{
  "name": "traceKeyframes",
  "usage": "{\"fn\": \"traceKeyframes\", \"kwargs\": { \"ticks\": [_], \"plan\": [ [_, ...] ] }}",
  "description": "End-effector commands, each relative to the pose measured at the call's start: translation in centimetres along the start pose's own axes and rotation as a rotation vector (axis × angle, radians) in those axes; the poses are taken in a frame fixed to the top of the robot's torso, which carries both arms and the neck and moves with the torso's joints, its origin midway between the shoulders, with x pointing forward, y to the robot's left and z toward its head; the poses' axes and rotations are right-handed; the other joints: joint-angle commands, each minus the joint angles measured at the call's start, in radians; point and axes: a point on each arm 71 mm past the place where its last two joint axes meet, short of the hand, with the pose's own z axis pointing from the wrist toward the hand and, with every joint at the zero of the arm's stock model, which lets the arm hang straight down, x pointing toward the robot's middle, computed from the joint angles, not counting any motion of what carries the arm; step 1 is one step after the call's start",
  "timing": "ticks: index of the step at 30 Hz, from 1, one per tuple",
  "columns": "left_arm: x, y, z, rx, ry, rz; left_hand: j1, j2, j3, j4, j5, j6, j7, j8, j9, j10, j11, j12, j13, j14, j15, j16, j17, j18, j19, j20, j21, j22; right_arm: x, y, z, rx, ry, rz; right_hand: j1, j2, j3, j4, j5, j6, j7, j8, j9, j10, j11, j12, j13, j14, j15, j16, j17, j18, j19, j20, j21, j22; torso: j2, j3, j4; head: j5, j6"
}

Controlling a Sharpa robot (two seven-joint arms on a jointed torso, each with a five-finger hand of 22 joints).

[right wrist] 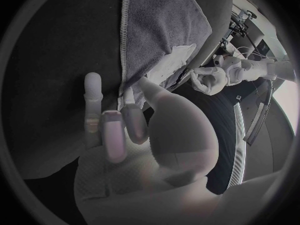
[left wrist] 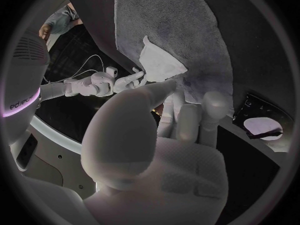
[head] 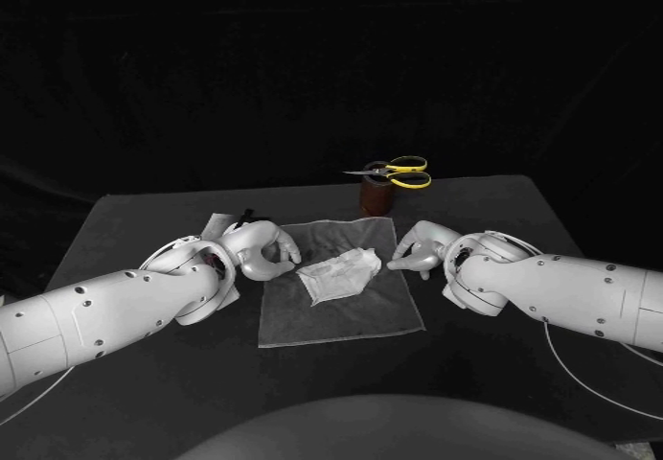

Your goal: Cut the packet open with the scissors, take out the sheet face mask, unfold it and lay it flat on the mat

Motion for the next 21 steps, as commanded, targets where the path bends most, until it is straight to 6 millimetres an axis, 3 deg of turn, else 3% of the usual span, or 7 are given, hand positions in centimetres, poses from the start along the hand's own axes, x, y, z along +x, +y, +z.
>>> {"fn": "traceKeyframes", "kwargs": {
  "ticks": [1,9,14,21],
  "plan": [
    [0.1,-0.6,-0.1,0.038,-0.026,-0.04,-0.002,0.0,0.0,-0.002,0.002,-0.003,0.002,-0.002,0.001,0.005,0.005,-0.007,-0.002,-0.006,0.001,-0.007,0.002,0.013,-0.005,-0.001,-0.002,0.002,-0.4,0.1,-0.3,-0.04,-0.034,-0.011,0.032,0.013,0.016,-0.014,0.002,0.006,-0.004,0.001,0.002,0.007,-0.003,0.014,0.073,0.019,0.003,0.006,0.08,0.018,0.002,0.001,-0.005,0.0,0.0,0.0013,0.0003,-0.007,0.0],
    [0.4,-1.2,-0.4,0.044,-0.045,-0.11,-0.007,0.007,0.0,0.003,0.002,-0.003,0.004,-0.002,0.003,0.018,0.005,-0.012,-0.007,0.009,0.001,-0.004,0.021,0.009,0.011,0.0,0.008,0.019,0.0,0.9,-1.4,-0.173,-0.032,0.045,0.107,0.042,0.076,-0.066,0.004,0.0,0.004,-0.017,-0.008,0.026,0.003,0.054,0.1,0.035,0.006,0.017,0.109,0.019,0.013,0.003,0.0,0.008,-0.001,0.0018,-0.0014,-0.012,0.0],
    [0.7,-1.3,-0.5,0.023,-0.025,-0.152,-0.012,0.01,0.0,0.006,0.002,-0.002,0.004,-0.002,0.004,0.027,0.005,-0.014,-0.009,0.018,0.001,-0.003,0.032,0.007,0.021,0.0,0.014,0.027,0.2,1.2,-2.1,-0.217,-0.044,0.074,0.124,0.056,0.116,-0.098,0.004,0.022,0.003,-0.018,-0.01,0.043,0.001,0.089,0.124,0.049,0.004,0.027,0.136,0.02,0.024,0.0,0.017,0.023,0.0,0.001,0.0012,-0.011,0.0],
    [1.5,-1.1,-0.1,-0.029,0.053,-0.064,-0.025,0.013,-0.019,0.011,0.002,0.016,-0.008,0.003,0.013,0.069,-0.01,0.018,0.003,0.089,-0.012,0.012,0.131,-0.011,0.093,-0.009,0.061,0.098,0.8,2.2,-3.0,-0.295,-0.048,0.092,0.108,0.061,0.141,-0.119,0.007,0.043,-0.002,-0.022,-0.011,0.07,-0.003,0.143,0.163,0.071,0.0,0.042,0.182,0.006,0.071,-0.004,0.107,0.078,0.0,0.0001,0.0007,-0.001,0.0]
  ]
}}
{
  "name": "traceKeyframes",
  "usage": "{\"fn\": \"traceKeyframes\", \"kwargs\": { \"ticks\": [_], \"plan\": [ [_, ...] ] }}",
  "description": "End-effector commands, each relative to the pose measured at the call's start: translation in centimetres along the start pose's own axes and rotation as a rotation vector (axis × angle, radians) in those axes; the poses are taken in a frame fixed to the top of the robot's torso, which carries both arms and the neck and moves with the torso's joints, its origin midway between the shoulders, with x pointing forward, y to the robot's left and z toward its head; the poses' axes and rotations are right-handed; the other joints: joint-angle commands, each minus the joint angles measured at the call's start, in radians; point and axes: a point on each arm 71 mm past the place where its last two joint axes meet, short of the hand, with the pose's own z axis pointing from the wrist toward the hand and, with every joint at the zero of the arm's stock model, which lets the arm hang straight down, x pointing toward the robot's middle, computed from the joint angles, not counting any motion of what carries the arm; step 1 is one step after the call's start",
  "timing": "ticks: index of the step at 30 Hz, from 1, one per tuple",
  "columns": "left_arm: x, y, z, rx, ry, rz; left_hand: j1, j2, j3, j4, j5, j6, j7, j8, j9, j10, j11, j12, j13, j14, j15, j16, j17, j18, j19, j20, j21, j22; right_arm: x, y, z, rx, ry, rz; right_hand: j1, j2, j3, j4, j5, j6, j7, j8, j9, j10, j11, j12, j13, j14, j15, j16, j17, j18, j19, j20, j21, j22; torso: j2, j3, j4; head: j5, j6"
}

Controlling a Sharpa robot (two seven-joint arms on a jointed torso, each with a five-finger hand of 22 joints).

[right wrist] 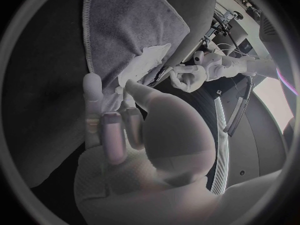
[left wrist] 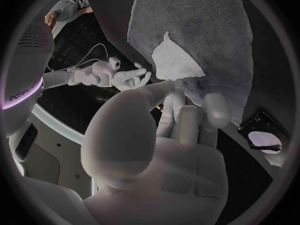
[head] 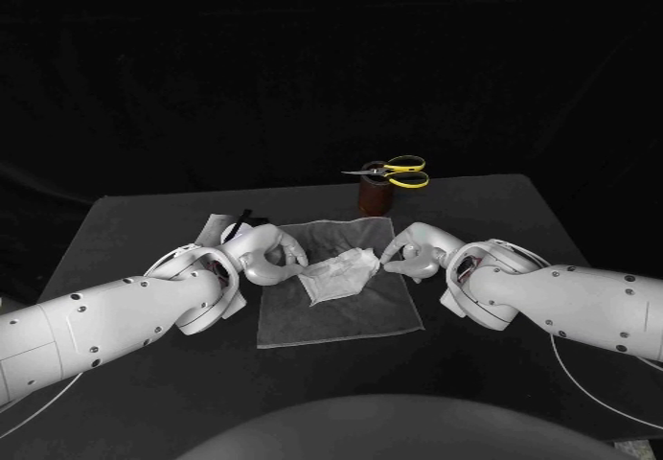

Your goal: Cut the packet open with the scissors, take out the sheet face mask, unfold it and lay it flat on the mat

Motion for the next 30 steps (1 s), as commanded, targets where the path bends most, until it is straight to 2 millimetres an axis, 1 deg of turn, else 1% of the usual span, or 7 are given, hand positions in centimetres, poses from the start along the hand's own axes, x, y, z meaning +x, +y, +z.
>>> {"fn": "traceKeyframes", "kwargs": {
  "ticks": [1,8,15,18,22,25,30],
  "plan": [
    [0.6,0.3,0.3,-0.055,0.066,0.066,-0.01,-0.014,-0.014,-0.004,0.002,0.009,-0.003,0.002,0.001,0.017,-0.003,0.022,0.014,0.028,-0.004,0.009,0.044,-0.014,0.029,-0.005,0.02,0.03,0.3,1.3,-0.3,-0.095,-0.026,0.014,-0.014,0.004,0.009,-0.001,0.007,0.011,-0.002,-0.006,-0.002,0.06,-0.006,0.019,0.169,0.075,-0.003,0.007,0.188,-0.003,0.017,-0.001,0.032,0.019,0.0,-0.0011,-0.0006,0.006,0.0],
    [0.9,0.6,0.8,-0.084,0.097,0.149,-0.024,-0.054,-0.078,-0.009,0.002,0.007,-0.012,-0.012,-0.002,0.03,-0.013,0.085,0.052,0.076,-0.013,0.02,0.124,-0.028,0.077,-0.012,0.054,0.082,1.6,3.0,-0.1,-0.158,-0.005,-0.03,-0.029,0.003,0.011,-0.004,0.007,0.022,-0.006,-0.006,-0.001,0.064,-0.008,0.027,0.175,0.079,-0.006,0.01,0.195,-0.007,0.031,-0.002,0.058,0.035,0.0,-0.0014,0.0004,0.015,0.0],
    [0.9,0.7,1.1,-0.079,0.086,0.179,-0.006,-0.037,-0.094,-0.01,0.002,0.032,-0.019,-0.009,0.002,0.032,-0.02,0.115,0.074,0.091,-0.02,0.023,0.149,-0.032,0.095,-0.019,0.066,0.101,3.0,4.3,1.0,-0.172,0.017,-0.066,-0.049,-0.001,0.005,-0.001,0.006,0.027,-0.009,-0.008,-0.001,0.067,-0.012,0.033,0.179,0.082,-0.009,0.011,0.2,-0.009,0.039,-0.003,0.069,0.043,0.001,-0.0016,0.0003,0.018,0.0],
    [1.0,0.4,1.1,-0.058,0.085,0.166,0.004,-0.03,-0.09,-0.014,0.002,0.041,-0.021,-0.006,0.005,0.031,-0.023,0.117,0.077,0.094,-0.022,0.023,0.154,-0.032,0.097,-0.02,0.067,0.102,3.7,4.9,1.5,-0.177,0.027,-0.081,-0.051,-0.001,0.005,0.0,0.006,0.027,-0.01,-0.008,-0.001,0.067,-0.012,0.033,0.179,0.081,-0.009,0.011,0.2,-0.009,0.04,-0.004,0.07,0.044,0.001,-0.0018,0.0033,0.018,0.0],
    [1.0,0.0,1.2,-0.034,0.077,0.156,0.01,-0.025,-0.084,-0.017,0.002,0.027,-0.019,-0.018,0.002,0.03,-0.023,0.117,0.08,0.096,-0.023,0.023,0.157,-0.033,0.099,-0.023,0.069,0.104,4.2,5.4,1.9,-0.18,0.034,-0.094,-0.051,0.001,0.006,-0.001,0.007,0.027,-0.011,-0.009,-0.001,0.067,-0.012,0.034,0.18,0.082,-0.009,0.012,0.202,-0.009,0.041,-0.004,0.073,0.045,0.001,-0.0024,0.0048,0.018,0.0],
    [1.0,-0.1,1.2,-0.024,0.067,0.152,0.011,-0.028,-0.083,-0.02,0.002,0.002,-0.016,-0.036,-0.003,0.031,-0.021,0.118,0.082,0.099,-0.022,0.023,0.162,-0.034,0.102,-0.024,0.071,0.108,4.5,5.7,2.1,-0.182,0.036,-0.103,-0.051,0.001,0.006,-0.001,0.007,0.027,-0.011,-0.009,-0.001,0.067,-0.012,0.034,0.18,0.082,-0.009,0.012,0.202,-0.009,0.041,-0.004,0.073,0.045,0.0,-0.0033,0.0027,0.021,0.0],
    [1.0,-0.2,1.4,-0.02,0.056,0.151,0.007,-0.032,-0.087,-0.019,0.002,-0.004,-0.014,-0.042,-0.004,0.04,-0.02,0.122,0.095,0.104,-0.022,0.024,0.171,-0.036,0.108,-0.024,0.076,0.116,4.8,5.9,2.4,-0.183,0.038,-0.111,-0.051,0.001,0.006,-0.002,0.007,0.027,-0.011,-0.01,-0.002,0.068,-0.013,0.034,0.18,0.082,-0.01,0.011,0.2,-0.009,0.041,-0.004,0.072,0.045,0.001,-0.0022,0.0018,0.024,0.0]
  ]
}}
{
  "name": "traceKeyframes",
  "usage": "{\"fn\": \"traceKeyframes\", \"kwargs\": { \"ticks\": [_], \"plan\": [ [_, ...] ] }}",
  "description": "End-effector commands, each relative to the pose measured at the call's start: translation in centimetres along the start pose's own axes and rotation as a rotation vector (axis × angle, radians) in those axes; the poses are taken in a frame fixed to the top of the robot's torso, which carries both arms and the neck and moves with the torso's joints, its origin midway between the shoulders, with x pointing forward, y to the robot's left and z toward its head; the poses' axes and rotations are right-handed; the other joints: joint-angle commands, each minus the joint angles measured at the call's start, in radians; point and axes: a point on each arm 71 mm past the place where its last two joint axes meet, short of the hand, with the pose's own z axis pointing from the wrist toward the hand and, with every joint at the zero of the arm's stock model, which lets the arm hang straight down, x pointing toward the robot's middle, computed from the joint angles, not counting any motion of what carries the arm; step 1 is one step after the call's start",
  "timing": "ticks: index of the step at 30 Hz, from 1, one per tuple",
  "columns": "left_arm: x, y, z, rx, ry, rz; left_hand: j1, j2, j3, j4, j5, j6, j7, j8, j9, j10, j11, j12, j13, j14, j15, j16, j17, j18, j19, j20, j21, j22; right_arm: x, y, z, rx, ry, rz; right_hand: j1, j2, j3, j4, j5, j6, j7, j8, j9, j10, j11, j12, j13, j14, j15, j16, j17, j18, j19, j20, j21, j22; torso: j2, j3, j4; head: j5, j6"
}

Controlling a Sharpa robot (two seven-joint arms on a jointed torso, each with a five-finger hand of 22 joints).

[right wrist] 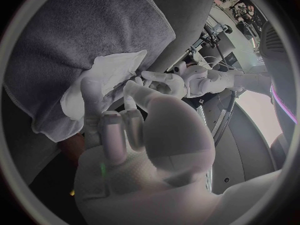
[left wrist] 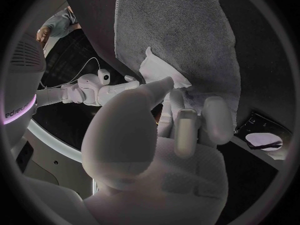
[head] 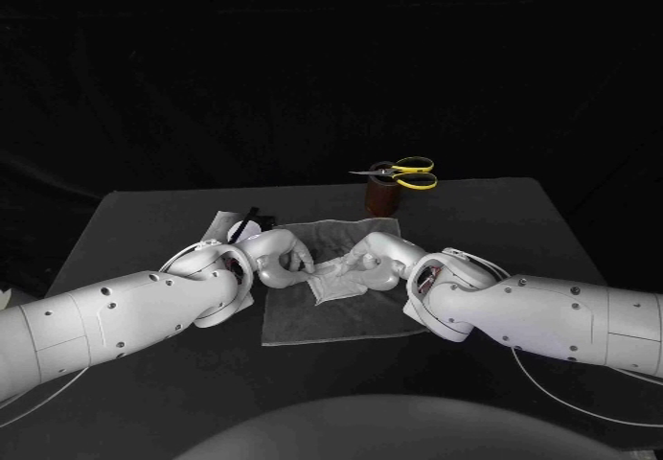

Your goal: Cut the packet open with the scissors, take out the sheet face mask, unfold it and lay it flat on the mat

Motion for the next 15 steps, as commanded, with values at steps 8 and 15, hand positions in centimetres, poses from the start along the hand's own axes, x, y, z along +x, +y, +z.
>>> {"fn": "traceKeyframes", "kwargs": {
  "ticks": [8,15],
  "plan": [
    [0.2,-0.1,0.5,-0.014,0.018,0.027,-0.01,-0.019,-0.022,-0.002,0.002,-0.029,0.005,-0.025,-0.005,0.018,0.001,0.009,0.013,0.032,-0.002,0.005,0.106,-0.023,0.016,0.002,0.011,0.015,0.4,0.3,0.4,0.001,0.011,-0.039,-0.011,-0.002,0.002,0.002,0.003,0.007,-0.001,-0.007,0.001,0.061,-0.005,0.005,0.181,0.08,-0.007,0.006,0.202,-0.008,0.01,0.0,0.004,0.001,0.0,0.0027,-0.002,0.003,0.0],
    [0.5,0.0,1.1,-0.054,0.047,0.06,-0.017,-0.024,-0.033,0.002,0.002,-0.03,0.006,-0.028,-0.004,0.024,0.002,0.013,0.024,0.036,0.0,0.006,0.113,-0.025,0.02,0.003,0.014,0.019,0.5,0.5,0.7,0.003,0.014,-0.041,-0.013,-0.003,0.001,0.002,0.003,0.006,-0.001,-0.008,0.0,0.061,-0.005,0.005,0.18,0.08,-0.008,0.005,0.201,-0.008,0.011,-0.001,0.005,0.002,0.0,0.002,-0.0025,0.004,0.0]
  ]
}}
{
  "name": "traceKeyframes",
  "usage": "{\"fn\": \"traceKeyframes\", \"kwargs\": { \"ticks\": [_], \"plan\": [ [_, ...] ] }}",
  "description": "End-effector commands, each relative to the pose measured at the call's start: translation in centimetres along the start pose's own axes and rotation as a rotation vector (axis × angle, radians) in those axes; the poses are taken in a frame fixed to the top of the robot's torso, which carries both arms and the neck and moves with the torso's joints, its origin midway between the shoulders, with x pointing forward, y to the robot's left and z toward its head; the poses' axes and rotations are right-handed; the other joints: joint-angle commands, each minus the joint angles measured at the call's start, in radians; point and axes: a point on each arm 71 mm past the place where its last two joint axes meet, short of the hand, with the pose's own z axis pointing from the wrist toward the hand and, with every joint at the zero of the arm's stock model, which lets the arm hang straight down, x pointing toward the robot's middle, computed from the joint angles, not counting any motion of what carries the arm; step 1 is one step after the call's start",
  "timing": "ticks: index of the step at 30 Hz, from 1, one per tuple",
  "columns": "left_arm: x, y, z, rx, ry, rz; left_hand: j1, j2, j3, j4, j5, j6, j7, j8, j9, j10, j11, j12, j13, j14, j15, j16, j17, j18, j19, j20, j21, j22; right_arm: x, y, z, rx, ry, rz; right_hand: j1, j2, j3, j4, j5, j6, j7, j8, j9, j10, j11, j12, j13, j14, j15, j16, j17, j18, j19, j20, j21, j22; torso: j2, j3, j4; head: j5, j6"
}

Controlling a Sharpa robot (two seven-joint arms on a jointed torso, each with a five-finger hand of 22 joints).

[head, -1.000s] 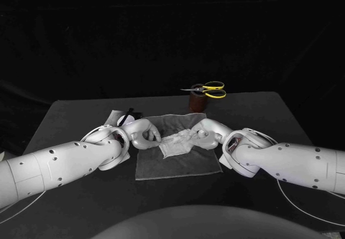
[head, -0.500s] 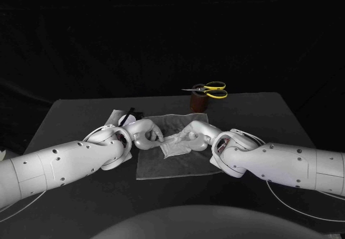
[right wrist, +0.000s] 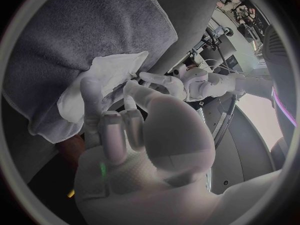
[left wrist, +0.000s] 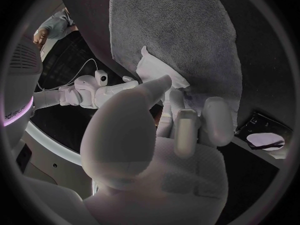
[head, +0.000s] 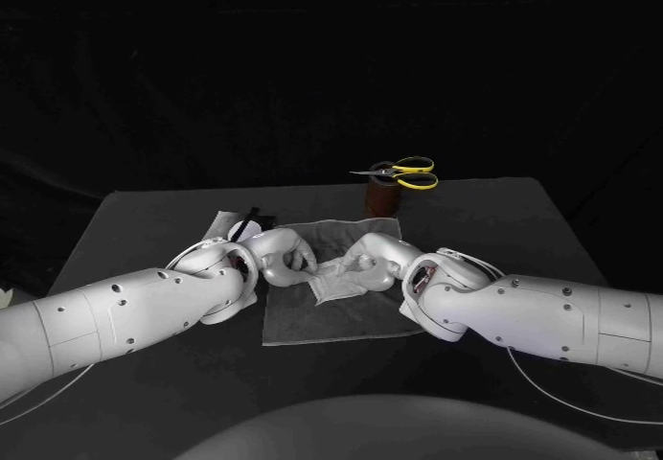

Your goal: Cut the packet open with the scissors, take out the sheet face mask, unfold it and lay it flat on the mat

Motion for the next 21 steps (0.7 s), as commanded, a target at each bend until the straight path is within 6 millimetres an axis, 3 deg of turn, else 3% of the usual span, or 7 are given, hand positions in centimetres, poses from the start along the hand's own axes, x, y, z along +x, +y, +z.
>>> {"fn": "traceKeyframes", "kwargs": {
  "ticks": [1,10,21],
  "plan": [
    [0.35,0.06,0.33,-0.034,0.039,0.037,-0.002,-0.008,-0.008,0.001,0.002,-0.001,0.001,-0.004,0.0,0.012,0.0,0.009,0.01,0.037,0.0,0.006,0.115,-0.009,0.008,-0.002,0.005,0.004,0.12,0.03,0.1,0.004,0.008,-0.016,-0.009,0.001,0.001,0.002,0.003,0.006,-0.001,-0.004,0.0,0.062,-0.004,0.005,0.181,0.08,-0.008,0.003,0.201,-0.001,0.007,0.003,0.005,0.001,0.001,-0.0005,-0.0008,0.0,0.0],
    [0.44,0.03,0.79,-0.046,0.043,0.055,0.003,-0.002,-0.02,0.003,0.002,0.029,-0.005,0.007,0.007,0.046,-0.003,0.03,0.065,0.043,-0.002,0.008,0.128,-0.01,0.014,-0.002,0.01,0.011,0.18,0.01,0.23,0.008,0.012,-0.018,-0.013,-0.001,-0.001,0.002,0.003,0.005,-0.001,-0.005,0.0,0.063,-0.004,0.006,0.181,0.081,-0.008,0.004,0.202,-0.001,0.008,0.003,0.006,0.001,0.0,-0.0013,0.0004,-0.003,0.0],
    [0.42,0.15,0.67,-0.039,0.048,0.064,0.031,0.027,-0.008,-0.005,0.002,0.095,-0.018,0.039,0.022,0.08,-0.014,0.051,0.13,0.05,-0.011,0.009,0.14,-0.01,0.015,-0.008,0.011,0.012,0.17,-0.16,0.28,0.013,0.016,-0.021,-0.014,-0.001,-0.001,0.003,0.003,0.005,-0.001,-0.006,0.0,0.062,-0.004,0.005,0.181,0.081,-0.008,0.003,0.202,-0.001,0.007,0.003,0.004,0.001,0.0,-0.0017,0.0009,-0.004,0.0]
  ]
}}
